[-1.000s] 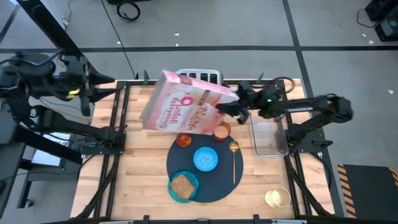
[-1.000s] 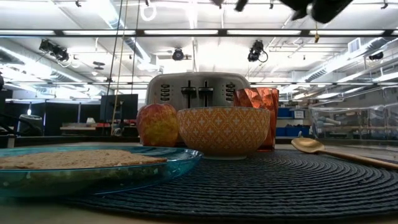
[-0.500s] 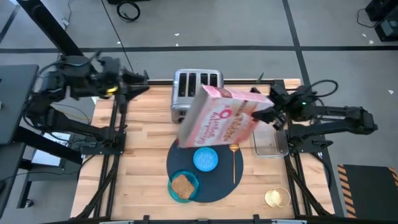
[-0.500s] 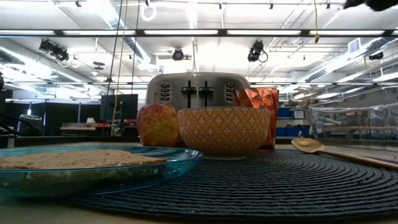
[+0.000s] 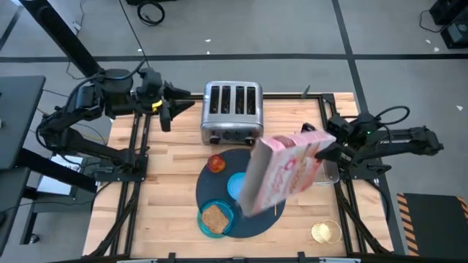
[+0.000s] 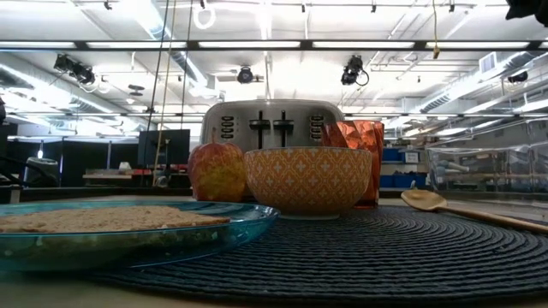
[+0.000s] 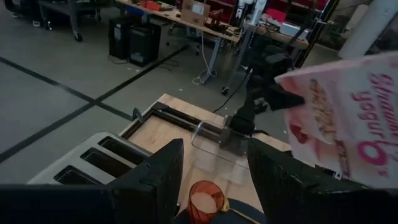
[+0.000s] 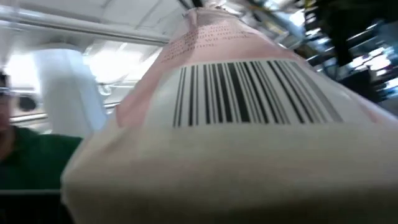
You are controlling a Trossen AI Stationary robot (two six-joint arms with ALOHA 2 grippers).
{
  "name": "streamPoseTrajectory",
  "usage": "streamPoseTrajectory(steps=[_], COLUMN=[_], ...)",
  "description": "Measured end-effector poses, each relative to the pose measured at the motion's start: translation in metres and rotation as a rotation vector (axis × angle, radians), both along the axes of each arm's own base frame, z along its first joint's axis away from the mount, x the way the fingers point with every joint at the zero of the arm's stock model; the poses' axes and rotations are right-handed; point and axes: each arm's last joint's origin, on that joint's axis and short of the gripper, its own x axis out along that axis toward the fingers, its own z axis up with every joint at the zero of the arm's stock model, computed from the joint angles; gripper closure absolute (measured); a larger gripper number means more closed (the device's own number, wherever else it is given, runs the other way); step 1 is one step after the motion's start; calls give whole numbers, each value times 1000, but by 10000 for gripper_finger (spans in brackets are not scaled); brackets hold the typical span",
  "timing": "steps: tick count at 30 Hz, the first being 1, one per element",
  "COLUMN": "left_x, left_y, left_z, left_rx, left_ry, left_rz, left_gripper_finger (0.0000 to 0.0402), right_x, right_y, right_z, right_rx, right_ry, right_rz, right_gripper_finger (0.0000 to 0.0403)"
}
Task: Arrange a breakfast setting
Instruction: Pour the cereal into the orange and blue bowl
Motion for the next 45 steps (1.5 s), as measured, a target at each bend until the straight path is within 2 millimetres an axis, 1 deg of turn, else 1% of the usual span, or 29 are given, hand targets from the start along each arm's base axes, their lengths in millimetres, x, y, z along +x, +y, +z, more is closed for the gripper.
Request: streamPoseTrajectory(steps=[3,6,8,12,20,24,27,31,36,42,45], left_x=[2,3,3,8,21,24,28,43,65,89,97], left_y=[0,1,1,1,3,3,4,2,-1,-11,-17], left_z=[0,-1,0,-2,-5,-5,-8,-17,-31,-46,-51], left_rx=[-3,-12,-24,-26,-25,-25,-26,-55,-83,-83,-81], left_ry=[-2,-3,-9,2,8,0,14,53,122,182,202], left_rz=[10,22,26,26,26,28,30,23,12,-30,-53], left_gripper_finger=[216,216,216,216,216,216,216,218,218,218,218], right_x=[-2,-9,-13,-20,-34,-42,-49,-57,-62,-65,-65], right_y=[9,17,22,31,54,62,64,62,59,55,54], right_z=[-2,0,-1,-4,-5,-12,-21,-31,-39,-44,-50], right_rx=[9,28,43,67,91,94,99,105,58,27,-9], right_ry=[7,-2,23,75,82,90,95,113,182,226,267], right_rz=[65,107,123,130,115,93,58,-3,-105,-192,-228], right_gripper_finger=[224,224,224,224,225,225,225,225,225,225,225])
